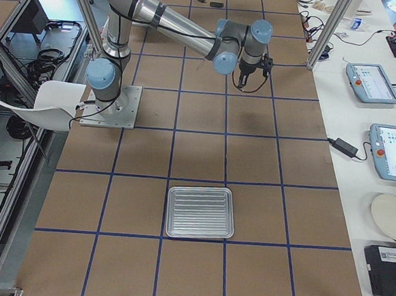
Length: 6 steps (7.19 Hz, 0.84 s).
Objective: Place bearing gear from tray to pile
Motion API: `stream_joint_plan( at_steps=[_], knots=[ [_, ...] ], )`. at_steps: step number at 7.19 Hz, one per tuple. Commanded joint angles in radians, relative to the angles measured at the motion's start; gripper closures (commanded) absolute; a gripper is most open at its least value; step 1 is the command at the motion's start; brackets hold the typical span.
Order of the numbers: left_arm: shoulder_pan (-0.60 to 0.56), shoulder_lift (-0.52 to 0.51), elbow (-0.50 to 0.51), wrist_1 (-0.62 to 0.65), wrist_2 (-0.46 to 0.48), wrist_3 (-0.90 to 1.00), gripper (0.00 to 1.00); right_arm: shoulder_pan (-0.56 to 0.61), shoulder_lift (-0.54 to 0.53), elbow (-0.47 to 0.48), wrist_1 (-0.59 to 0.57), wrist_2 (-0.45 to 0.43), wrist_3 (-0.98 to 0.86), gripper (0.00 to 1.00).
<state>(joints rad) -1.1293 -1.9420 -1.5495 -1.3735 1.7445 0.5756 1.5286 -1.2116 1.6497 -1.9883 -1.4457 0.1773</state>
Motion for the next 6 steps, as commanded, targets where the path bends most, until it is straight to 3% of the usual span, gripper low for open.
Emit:
stream_joint_plan(
  at_steps=[1, 3, 4, 5, 6],
  knots=[
    [0.089, -0.014, -0.14, 0.225, 0.0, 0.11, 1.0, 0.279, 0.072, -0.008, -0.166, 0.021, 0.386, 1.0],
    [0.105, -0.014, -0.26, 0.365, 0.001, 0.174, 1.0, 0.43, 0.144, -0.008, -0.256, 0.021, 0.624, 1.0],
    [0.112, -0.012, -0.288, 0.369, 0.001, 0.176, 1.0, 0.477, 0.188, -0.002, -0.321, 0.007, 0.674, 1.0],
    [0.129, -0.012, -0.312, 0.363, 0.0, 0.184, 1.0, 0.482, 0.202, -0.008, -0.326, -0.001, 0.67, 0.84],
    [0.16, 0.0, -0.345, 0.366, 0.003, 0.219, 1.0, 0.481, 0.207, -0.011, -0.32, -0.021, 0.663, 0.35]
  ],
)
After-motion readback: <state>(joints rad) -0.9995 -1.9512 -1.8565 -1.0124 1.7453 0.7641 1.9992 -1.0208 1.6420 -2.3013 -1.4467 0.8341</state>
